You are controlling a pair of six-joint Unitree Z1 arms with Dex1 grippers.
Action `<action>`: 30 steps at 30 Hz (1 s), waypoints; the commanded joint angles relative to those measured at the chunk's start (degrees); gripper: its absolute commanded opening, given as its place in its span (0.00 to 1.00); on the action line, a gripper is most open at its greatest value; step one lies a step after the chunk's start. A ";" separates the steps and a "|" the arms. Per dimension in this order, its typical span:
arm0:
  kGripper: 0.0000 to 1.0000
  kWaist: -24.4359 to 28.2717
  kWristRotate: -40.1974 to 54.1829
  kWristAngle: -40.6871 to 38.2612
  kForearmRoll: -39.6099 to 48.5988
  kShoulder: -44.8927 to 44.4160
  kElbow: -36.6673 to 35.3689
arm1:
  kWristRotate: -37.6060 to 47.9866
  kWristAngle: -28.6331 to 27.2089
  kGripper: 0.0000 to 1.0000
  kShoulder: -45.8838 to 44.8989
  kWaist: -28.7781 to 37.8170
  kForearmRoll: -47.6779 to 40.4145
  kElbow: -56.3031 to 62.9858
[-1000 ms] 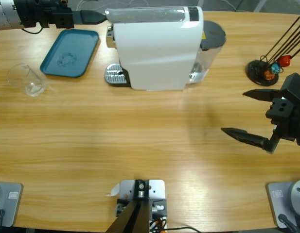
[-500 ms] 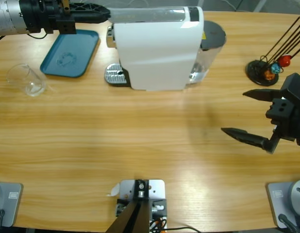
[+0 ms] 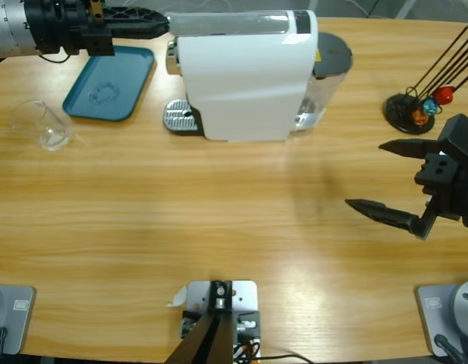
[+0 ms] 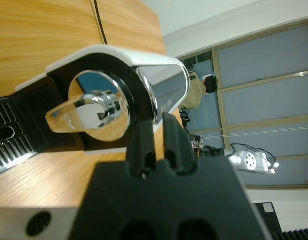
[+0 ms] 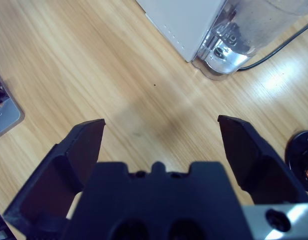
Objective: Pour coffee
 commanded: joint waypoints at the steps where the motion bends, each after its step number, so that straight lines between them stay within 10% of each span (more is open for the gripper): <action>1: 0.00 0.42 -0.08 -2.28 -1.77 -4.22 1.38 | -0.09 -0.58 0.98 1.94 0.52 0.86 -0.03; 9: 0.00 3.69 -0.34 -2.12 -1.77 -2.92 3.05 | -0.09 -0.58 0.98 1.87 0.52 0.86 -0.03; 11: 0.73 5.15 -0.08 -2.26 -1.68 -2.90 5.23 | -0.09 -0.58 0.98 1.91 0.52 0.86 -0.03; 13: 0.92 5.62 -0.08 -2.31 -1.68 -2.99 6.68 | -0.09 -0.58 0.98 2.00 0.52 0.86 -0.03; 30: 0.83 2.97 -1.69 -2.47 -1.68 1.40 1.33 | -0.09 -0.58 0.98 2.35 0.52 0.86 -0.03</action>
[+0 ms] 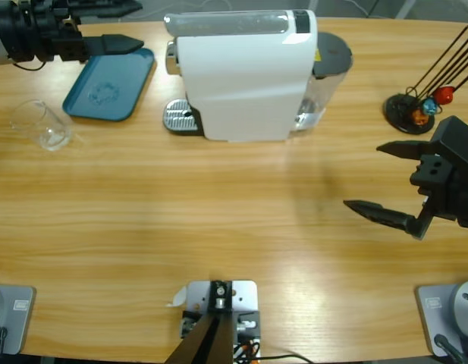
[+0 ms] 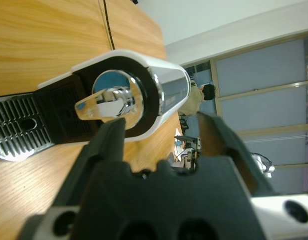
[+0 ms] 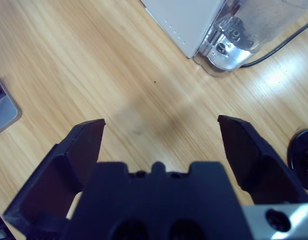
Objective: Pour coffee
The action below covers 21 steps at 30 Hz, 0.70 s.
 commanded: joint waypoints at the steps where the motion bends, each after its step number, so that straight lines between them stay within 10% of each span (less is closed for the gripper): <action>1: 0.83 -2.30 -1.75 -0.83 -0.53 4.41 -3.07 | -0.09 -0.58 0.98 1.29 0.52 0.85 -0.01; 11: 0.69 -4.01 -2.23 -0.70 -0.53 6.05 -5.16 | -0.09 -0.57 0.98 1.32 0.52 0.85 -0.06; 17: 0.07 -4.01 -2.23 -0.61 -0.62 6.70 -6.18 | -0.16 -0.49 0.97 1.50 0.52 0.85 -0.10; 21: 0.05 -4.22 -2.32 -0.70 -0.62 7.81 -6.85 | -0.18 -0.49 0.97 1.55 0.52 0.85 -0.10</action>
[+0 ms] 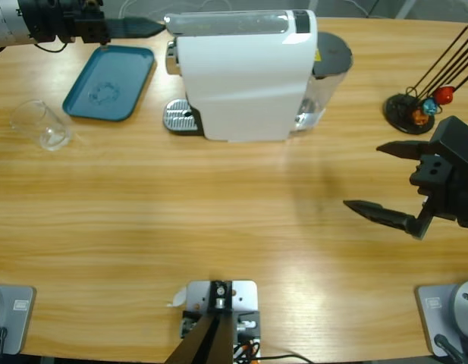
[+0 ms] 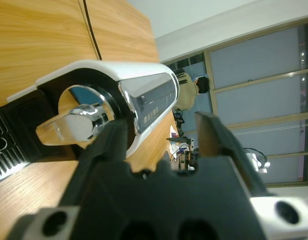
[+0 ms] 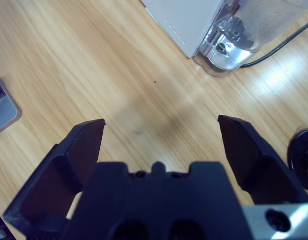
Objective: Pour coffee
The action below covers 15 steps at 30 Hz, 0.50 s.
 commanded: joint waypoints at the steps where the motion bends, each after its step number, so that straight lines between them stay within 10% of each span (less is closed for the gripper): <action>1: 0.05 -0.78 -0.94 -0.67 -0.62 4.36 -0.90 | -0.18 -0.49 0.97 1.43 0.52 0.85 -0.10; 15: 0.00 -0.92 -0.75 -0.85 -0.70 2.63 -1.65 | -0.18 -0.44 0.94 1.78 0.52 0.85 -0.19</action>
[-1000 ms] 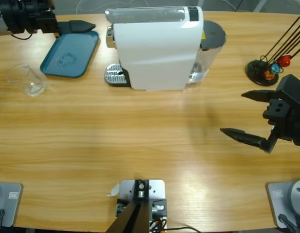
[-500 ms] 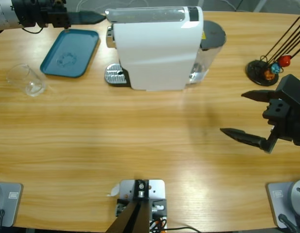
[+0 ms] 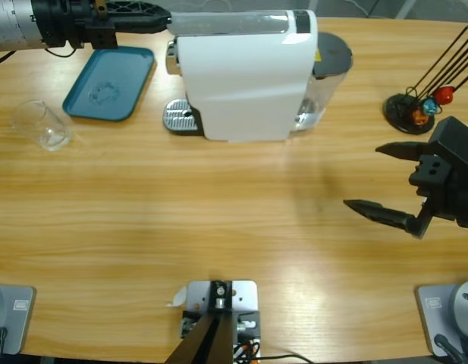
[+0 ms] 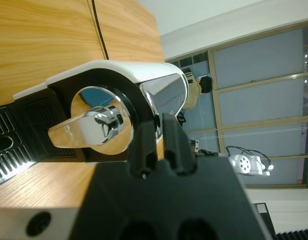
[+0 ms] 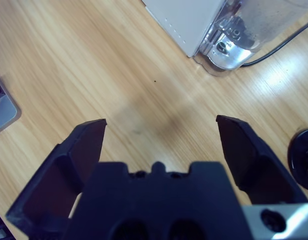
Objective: Pour coffee
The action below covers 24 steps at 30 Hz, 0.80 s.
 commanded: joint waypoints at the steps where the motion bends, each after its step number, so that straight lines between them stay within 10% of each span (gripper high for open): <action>1: 0.00 -0.74 -0.77 -0.85 -0.70 0.10 -1.41 | -0.18 -0.46 0.94 1.60 0.52 0.85 -0.18; 24: 0.00 -1.34 -1.40 -1.03 1.14 -2.03 -5.35 | -0.18 -0.49 0.94 1.83 0.50 0.85 -0.27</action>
